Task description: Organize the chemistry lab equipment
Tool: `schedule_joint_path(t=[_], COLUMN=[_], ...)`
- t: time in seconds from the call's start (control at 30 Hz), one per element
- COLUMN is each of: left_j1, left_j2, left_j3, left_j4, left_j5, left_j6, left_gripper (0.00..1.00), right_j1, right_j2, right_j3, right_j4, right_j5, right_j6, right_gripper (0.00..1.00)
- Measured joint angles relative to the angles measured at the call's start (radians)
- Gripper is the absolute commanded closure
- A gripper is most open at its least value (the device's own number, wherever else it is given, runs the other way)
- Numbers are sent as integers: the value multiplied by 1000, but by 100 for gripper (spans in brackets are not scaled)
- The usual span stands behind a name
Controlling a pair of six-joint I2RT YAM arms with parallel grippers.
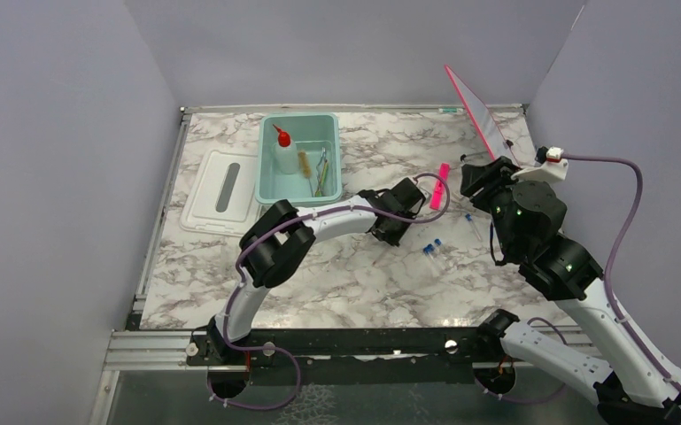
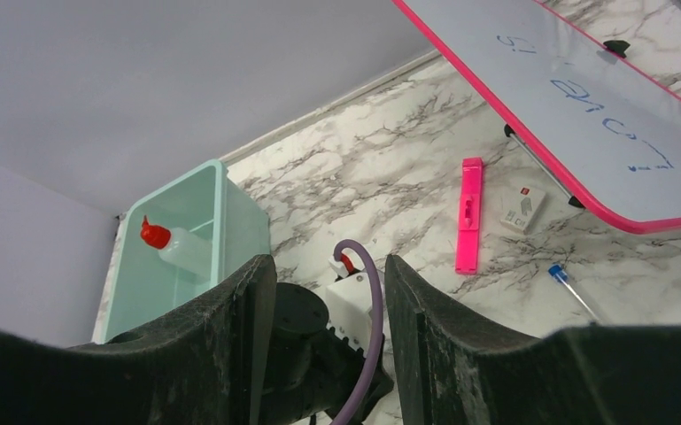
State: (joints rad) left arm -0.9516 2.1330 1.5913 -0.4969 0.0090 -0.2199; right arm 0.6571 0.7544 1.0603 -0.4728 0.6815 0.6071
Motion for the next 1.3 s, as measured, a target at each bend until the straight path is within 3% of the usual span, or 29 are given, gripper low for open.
schedule_joint_path(t=[0.37, 0.77, 1.1, 1.3], left_j1=[-2, 23, 227, 341], left_j2=[-35, -350, -516, -533], left_j3=[2, 60, 14, -61], left_j4=[-22, 29, 56, 48], left_j5=[-79, -254, -331, -342], left_j6=[15, -2, -124, -195], left_gripper=[100, 100, 100, 100], right_j1=[0, 0, 0, 0], right_j2=[-3, -10, -2, 18], right_j3=[-2, -3, -3, -3], right_j4=[14, 40, 43, 42], right_j5=[12, 12, 10, 0], right_j6=[-34, -44, -41, -32], right_gripper=[47, 47, 47, 47])
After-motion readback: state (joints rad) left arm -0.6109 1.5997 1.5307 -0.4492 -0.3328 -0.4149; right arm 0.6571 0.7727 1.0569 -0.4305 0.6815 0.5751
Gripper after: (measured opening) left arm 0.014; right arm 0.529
